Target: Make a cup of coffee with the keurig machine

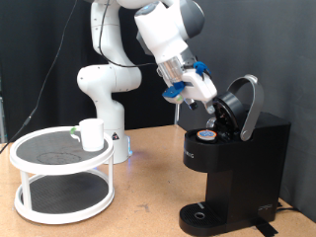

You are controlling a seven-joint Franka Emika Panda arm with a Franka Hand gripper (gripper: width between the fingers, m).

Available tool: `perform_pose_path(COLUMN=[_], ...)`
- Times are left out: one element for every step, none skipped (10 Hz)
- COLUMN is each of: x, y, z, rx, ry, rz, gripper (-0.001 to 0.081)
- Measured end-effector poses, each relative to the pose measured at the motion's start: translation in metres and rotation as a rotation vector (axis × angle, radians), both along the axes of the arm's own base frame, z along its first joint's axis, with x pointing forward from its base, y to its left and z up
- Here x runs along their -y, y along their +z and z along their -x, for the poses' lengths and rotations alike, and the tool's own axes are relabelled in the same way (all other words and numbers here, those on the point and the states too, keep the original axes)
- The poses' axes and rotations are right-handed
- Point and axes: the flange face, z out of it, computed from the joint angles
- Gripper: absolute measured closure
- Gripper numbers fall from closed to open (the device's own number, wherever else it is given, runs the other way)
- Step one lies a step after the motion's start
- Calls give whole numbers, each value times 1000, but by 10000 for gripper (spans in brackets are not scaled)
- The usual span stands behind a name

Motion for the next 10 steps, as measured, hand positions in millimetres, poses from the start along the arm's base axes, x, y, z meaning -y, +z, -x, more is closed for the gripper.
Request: perform_pose_path(x=[-1,0,2,7,12,18,24,30,36,41], y=[0,1,5,14,28,43,57,73,86,98], z=[0,0,-1,-1,0,1,2,3,5,6], rx=[-1,3,16,35,57,83,103,128,148,157], ry=[1,-2,-9,-23,-39,-55,-65,-76,-84,-88], rz=[0,-11,-36,-64,-89,-114,-135,-155,-169,-182], gripper=[72,72,72,72,72,72,72,72,72,72])
